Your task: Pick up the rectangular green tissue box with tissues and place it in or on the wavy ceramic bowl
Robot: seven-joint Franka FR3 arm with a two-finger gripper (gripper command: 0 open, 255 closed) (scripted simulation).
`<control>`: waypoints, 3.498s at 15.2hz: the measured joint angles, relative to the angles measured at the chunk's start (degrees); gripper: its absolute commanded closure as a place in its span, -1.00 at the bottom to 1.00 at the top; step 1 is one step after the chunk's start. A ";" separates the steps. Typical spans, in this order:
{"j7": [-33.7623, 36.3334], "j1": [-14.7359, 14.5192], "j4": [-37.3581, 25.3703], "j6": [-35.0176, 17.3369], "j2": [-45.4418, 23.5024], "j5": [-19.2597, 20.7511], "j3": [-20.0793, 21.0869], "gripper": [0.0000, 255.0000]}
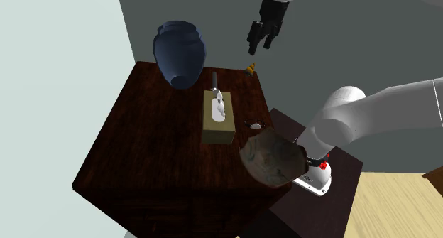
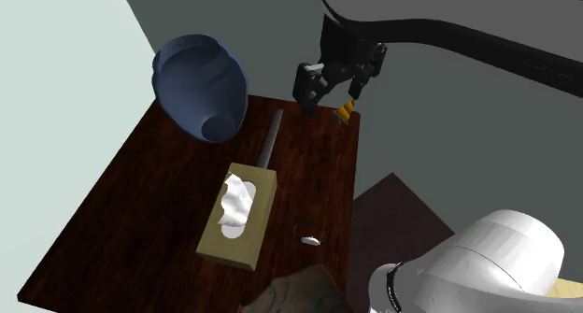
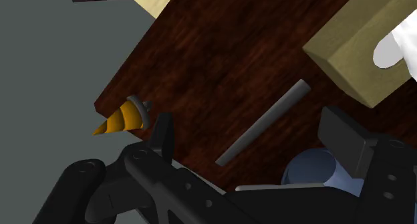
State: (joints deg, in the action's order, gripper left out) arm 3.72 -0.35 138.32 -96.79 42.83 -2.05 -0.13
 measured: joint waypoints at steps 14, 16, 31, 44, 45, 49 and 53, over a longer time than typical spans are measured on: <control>14.32 -5.90 -12.40 3.92 -17.74 4.51 21.37 -1.00; 17.19 -6.65 -14.36 4.32 -21.76 6.07 24.91 -1.00; 21.72 -7.69 -12.78 0.91 -28.32 9.60 29.66 -1.00; 21.71 -7.68 -12.75 0.85 -28.31 9.61 29.64 1.00; 21.62 -7.70 -13.03 1.25 -28.19 9.55 29.63 1.00; 21.00 -7.69 -15.39 3.94 -27.72 9.41 29.47 1.00; 20.09 -7.55 -17.77 6.67 -27.20 9.39 29.13 1.00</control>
State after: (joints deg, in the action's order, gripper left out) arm 23.81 -7.90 120.55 -90.12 15.63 7.33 29.00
